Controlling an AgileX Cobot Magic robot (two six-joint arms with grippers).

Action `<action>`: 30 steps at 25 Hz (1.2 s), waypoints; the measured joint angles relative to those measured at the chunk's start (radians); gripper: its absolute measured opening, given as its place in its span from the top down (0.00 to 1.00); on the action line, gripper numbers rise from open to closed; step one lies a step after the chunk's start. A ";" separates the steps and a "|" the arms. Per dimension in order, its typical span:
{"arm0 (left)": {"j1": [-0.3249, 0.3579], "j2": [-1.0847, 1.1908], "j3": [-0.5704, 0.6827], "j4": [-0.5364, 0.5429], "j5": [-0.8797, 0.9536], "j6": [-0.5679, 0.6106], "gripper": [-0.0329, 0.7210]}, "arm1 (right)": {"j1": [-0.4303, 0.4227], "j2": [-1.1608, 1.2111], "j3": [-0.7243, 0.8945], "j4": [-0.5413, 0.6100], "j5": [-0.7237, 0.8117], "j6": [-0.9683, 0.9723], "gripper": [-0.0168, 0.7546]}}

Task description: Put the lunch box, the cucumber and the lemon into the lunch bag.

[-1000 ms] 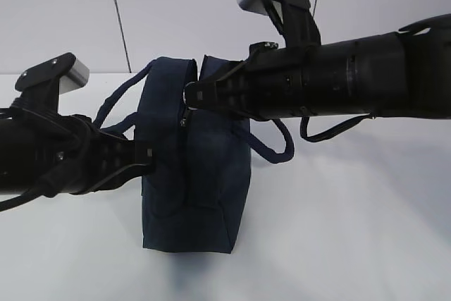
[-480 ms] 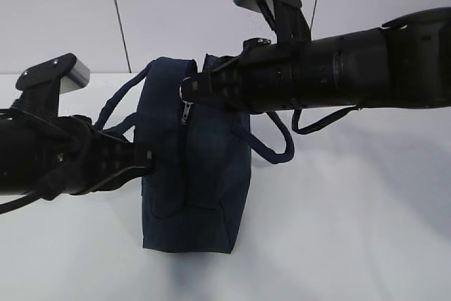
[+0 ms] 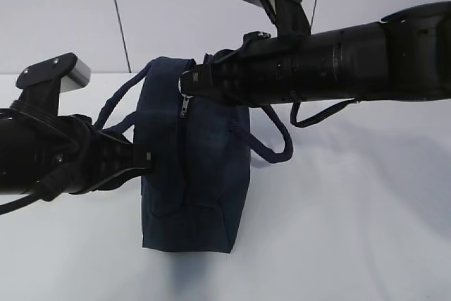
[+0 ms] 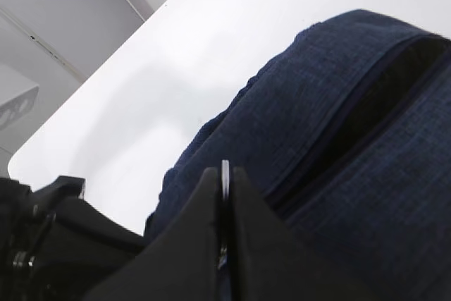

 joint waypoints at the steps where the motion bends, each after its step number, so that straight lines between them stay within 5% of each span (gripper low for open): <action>1: 0.000 0.000 0.000 0.000 0.000 0.000 0.95 | 0.000 0.006 -0.009 0.000 0.003 0.005 1.00; 30: 0.000 0.000 0.000 0.029 -0.010 0.002 0.95 | -0.065 0.082 -0.102 -0.038 0.050 0.093 1.00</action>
